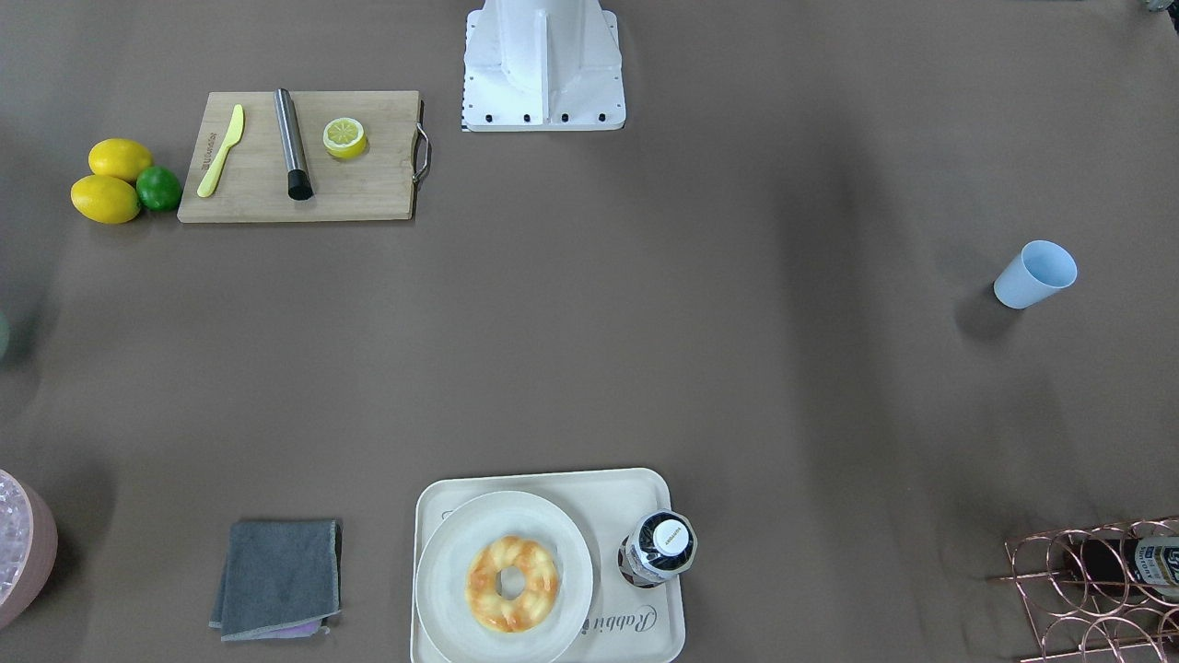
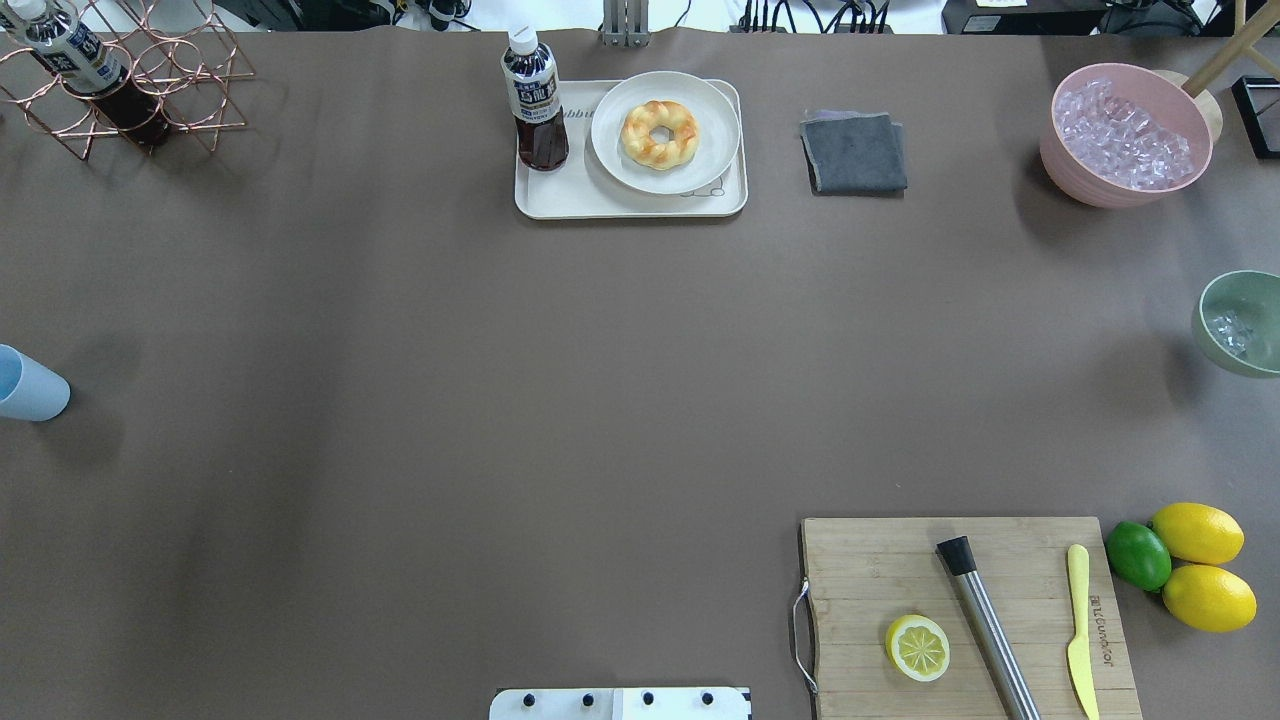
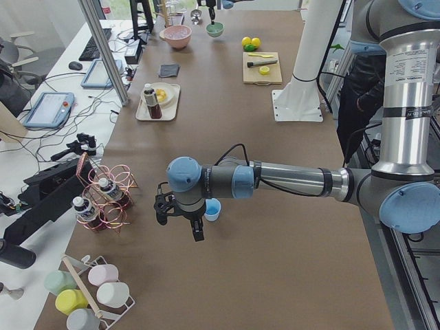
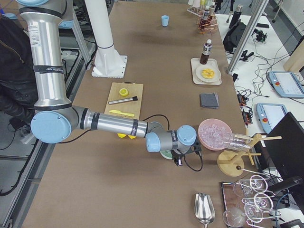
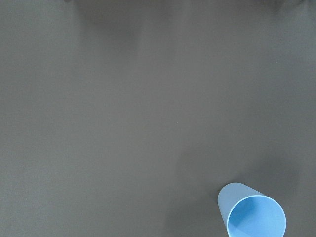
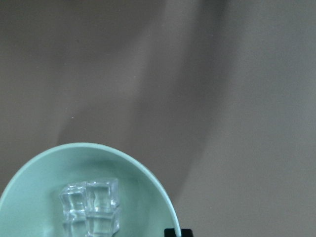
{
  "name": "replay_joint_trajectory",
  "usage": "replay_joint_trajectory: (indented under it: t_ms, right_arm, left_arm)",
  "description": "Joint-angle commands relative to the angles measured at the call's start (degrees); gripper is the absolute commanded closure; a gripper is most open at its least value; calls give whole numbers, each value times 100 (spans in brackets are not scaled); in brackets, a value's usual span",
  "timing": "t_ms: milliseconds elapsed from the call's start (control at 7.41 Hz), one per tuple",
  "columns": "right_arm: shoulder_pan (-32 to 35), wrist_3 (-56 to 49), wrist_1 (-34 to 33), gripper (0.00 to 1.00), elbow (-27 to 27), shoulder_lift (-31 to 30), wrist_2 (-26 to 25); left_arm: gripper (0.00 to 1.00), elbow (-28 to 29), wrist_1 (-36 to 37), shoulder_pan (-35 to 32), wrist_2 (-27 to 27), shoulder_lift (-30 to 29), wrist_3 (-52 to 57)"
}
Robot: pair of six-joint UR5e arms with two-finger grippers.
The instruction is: Pour ice into bowl
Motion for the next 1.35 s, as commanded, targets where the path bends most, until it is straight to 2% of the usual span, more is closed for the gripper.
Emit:
replay_joint_trajectory:
  t_ms: [0,405,540,945,1215]
  right_arm:
    - [4,9,164,100,-151,-7,-2]
    - [4,9,313,100,-265,-7,-37]
    - [4,17,401,97,-353,-7,-46]
    - [12,131,454,39,-398,2,-81]
    - [65,140,437,24,-363,11,-90]
  left_arm:
    - [3,-1,2,0,5,0,0]
    - [3,-19,2,0,5,0,0]
    - [3,-28,2,0,5,0,0]
    - [3,-54,11,0,5,18,0]
    - [3,-28,11,0,13,9,0]
